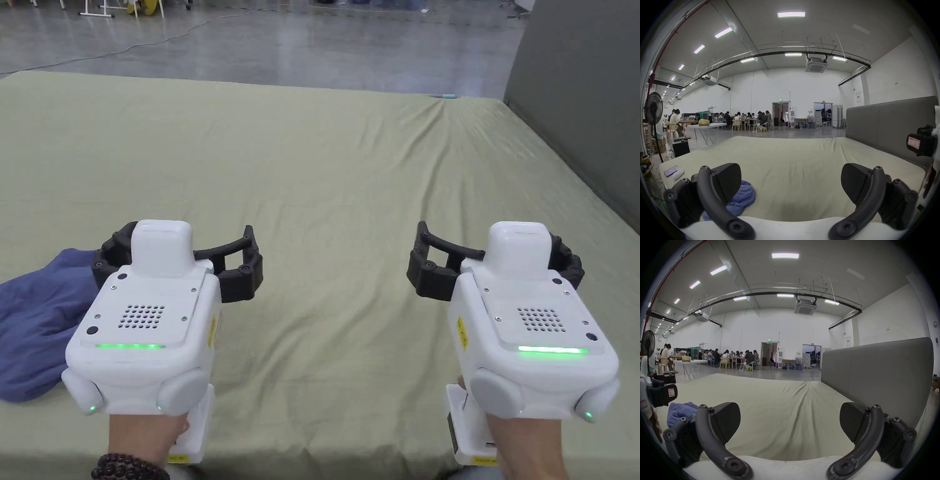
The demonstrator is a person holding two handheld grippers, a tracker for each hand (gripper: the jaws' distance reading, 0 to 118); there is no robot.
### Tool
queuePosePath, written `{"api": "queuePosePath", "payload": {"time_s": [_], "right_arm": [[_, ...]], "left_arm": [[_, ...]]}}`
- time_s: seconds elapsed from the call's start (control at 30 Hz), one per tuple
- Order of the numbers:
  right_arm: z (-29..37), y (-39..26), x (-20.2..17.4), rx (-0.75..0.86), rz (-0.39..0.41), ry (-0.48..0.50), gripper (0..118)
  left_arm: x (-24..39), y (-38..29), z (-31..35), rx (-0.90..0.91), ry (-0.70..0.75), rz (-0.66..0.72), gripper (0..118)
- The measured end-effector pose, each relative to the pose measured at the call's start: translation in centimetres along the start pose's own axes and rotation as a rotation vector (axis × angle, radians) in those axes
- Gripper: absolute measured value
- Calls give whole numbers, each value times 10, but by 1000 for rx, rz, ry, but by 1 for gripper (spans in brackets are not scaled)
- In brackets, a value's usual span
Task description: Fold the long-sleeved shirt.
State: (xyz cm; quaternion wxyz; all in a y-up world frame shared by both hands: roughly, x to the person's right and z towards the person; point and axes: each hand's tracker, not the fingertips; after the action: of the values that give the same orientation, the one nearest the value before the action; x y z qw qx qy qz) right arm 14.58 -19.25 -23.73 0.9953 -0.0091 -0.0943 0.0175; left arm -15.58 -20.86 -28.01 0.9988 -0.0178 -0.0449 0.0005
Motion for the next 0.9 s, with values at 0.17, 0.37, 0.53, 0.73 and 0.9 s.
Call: {"api": "queuePosePath", "payload": {"time_s": [0.17, 0.37, 0.53, 0.73, 0.9], "right_arm": [[3, 5, 3, -20, -44, 24, 116], [-1, 4, 6, -62, -30, -22, 0], [0, 3, 2, -66, -26, -10, 0], [-14, 16, -65, -38, -6, 152, 0], [-17, 22, -150, -15, -25, 378, 0]], "left_arm": [[9, -2, 5, -36, 22, -98, 116], [10, -2, 4, -54, 18, -84, 0], [4, 1, 4, -53, 59, -73, 0], [-46, 23, 25, -36, 220, -54, 0], [-115, 42, 68, -18, 438, -59, 0]]}}
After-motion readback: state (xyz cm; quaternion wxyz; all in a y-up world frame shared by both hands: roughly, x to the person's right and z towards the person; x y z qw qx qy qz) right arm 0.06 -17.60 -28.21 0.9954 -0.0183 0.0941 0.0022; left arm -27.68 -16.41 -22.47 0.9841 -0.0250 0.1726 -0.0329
